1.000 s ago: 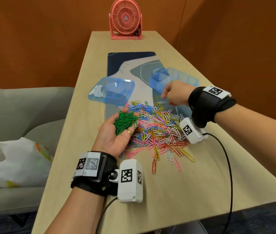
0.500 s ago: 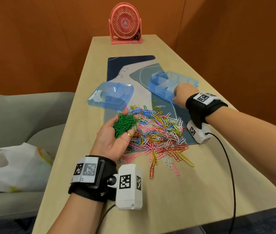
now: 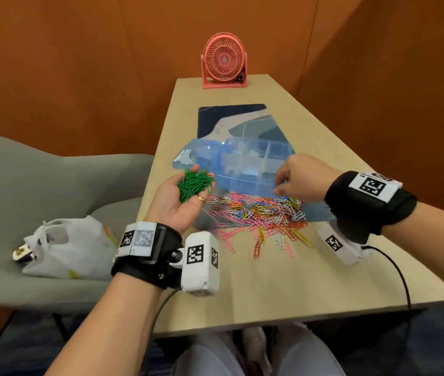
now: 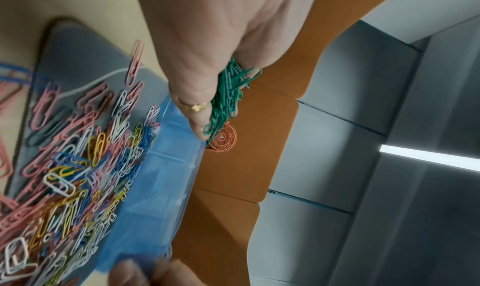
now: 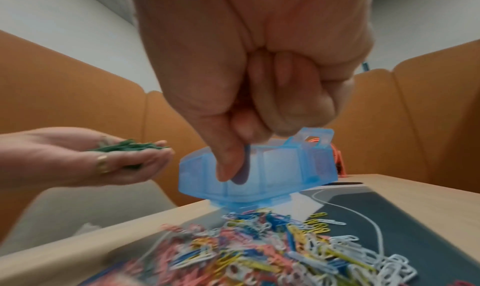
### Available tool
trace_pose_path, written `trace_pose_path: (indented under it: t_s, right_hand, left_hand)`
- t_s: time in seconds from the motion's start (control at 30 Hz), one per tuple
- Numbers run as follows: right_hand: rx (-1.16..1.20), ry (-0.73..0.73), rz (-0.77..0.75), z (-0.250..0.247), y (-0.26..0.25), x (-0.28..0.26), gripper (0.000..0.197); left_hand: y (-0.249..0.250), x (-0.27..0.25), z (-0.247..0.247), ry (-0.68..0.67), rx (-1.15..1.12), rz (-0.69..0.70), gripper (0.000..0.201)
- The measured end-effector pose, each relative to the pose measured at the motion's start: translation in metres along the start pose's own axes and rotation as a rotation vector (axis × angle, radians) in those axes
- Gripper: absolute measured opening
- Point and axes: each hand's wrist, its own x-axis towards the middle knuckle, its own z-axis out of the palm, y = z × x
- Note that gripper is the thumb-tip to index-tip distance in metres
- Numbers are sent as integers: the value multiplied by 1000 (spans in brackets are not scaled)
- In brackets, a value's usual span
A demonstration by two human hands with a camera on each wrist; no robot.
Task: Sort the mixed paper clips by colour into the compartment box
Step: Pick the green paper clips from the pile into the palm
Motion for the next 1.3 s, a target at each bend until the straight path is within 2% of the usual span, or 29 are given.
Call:
trace_pose_path:
  t_s: [0.13,0.27,0.4,0.53,0.67,0.77,0.97,1.1,1.2,1.3]
  right_hand:
    - [-45,-82,-77,1,-18,-30,10]
    - [-142,-165,-112,7,-31,-46,35]
    - [-147,-185,-134,14,-40,-52,19]
    - [-135,-145,-157,17,-44,-51,35]
    - [-101,-142,-164,18,-44,-49,25]
    - [-83,-135,-170,17,-45,-48,34]
    - [-59,-127,-163,16,-43,-48,13]
    - [-54,-115,-166,16,-42,-45,15]
    - [-39,-119,-167,17,-37,-43,16]
    - [-19,-123,-156,18,-30,-42,16]
  left_hand:
    - [7,-8,-2,25,43,13,28]
    - [0,-17,2,53,148,10,26]
    - [-16,-21,6,97,223,-1,25]
    - [-28,-22,11,145,323,28,20]
    - [-34,-32,22,115,442,113,25]
    - [-37,-35,26,80,504,149,26]
    - [-33,-39,30,10,712,96,14]
    - [-26,-37,29,-54,814,43,23]
    - [-18,-35,25,-70,904,143,25]
    - [-5,-29,16,3,1099,321,16]
